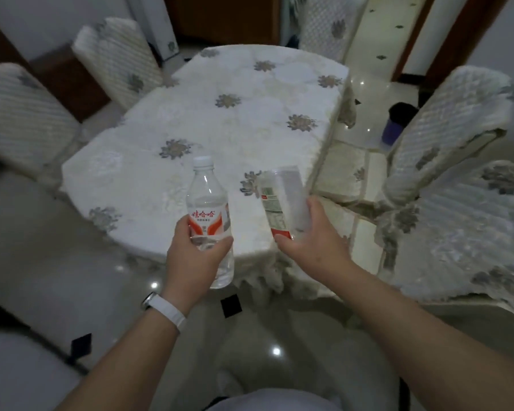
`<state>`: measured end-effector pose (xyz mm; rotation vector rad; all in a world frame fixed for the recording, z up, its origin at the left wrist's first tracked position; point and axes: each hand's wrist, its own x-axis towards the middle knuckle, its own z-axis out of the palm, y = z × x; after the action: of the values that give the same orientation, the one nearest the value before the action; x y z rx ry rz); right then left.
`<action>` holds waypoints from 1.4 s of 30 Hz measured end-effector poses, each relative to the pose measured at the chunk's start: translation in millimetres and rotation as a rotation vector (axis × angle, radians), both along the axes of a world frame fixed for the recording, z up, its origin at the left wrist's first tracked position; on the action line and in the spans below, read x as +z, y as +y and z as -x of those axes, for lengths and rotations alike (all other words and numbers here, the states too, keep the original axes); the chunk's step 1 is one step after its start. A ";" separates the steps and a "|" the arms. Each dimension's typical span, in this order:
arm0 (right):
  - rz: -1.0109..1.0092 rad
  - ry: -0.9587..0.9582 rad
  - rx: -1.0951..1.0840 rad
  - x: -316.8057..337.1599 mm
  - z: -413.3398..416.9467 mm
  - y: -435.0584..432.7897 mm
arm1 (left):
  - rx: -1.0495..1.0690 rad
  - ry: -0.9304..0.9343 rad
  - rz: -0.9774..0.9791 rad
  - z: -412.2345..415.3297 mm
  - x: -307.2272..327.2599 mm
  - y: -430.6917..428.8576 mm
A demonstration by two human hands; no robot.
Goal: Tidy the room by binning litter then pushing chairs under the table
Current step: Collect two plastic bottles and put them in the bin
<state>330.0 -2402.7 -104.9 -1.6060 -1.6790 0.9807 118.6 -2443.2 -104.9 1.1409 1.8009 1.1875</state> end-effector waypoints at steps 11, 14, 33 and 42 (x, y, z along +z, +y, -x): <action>-0.069 -0.023 0.325 8.8 218.6 8.5 | 0.275 -0.041 0.010 199.1 4.8 -46.5; -0.053 -0.015 0.409 9.6 260.6 20.4 | 0.358 -0.054 0.010 235.3 9.1 -52.4; -0.065 0.097 0.820 40.7 483.0 169.7 | 0.631 0.114 -0.007 396.5 66.5 15.5; -0.085 0.093 0.915 46.8 580.4 206.8 | 0.733 0.119 -0.071 480.1 68.5 36.8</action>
<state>-250.4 -2195.9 -58.1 -0.6678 -2.3874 1.3325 -361.5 -2406.5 -36.5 0.5883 2.3837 1.6160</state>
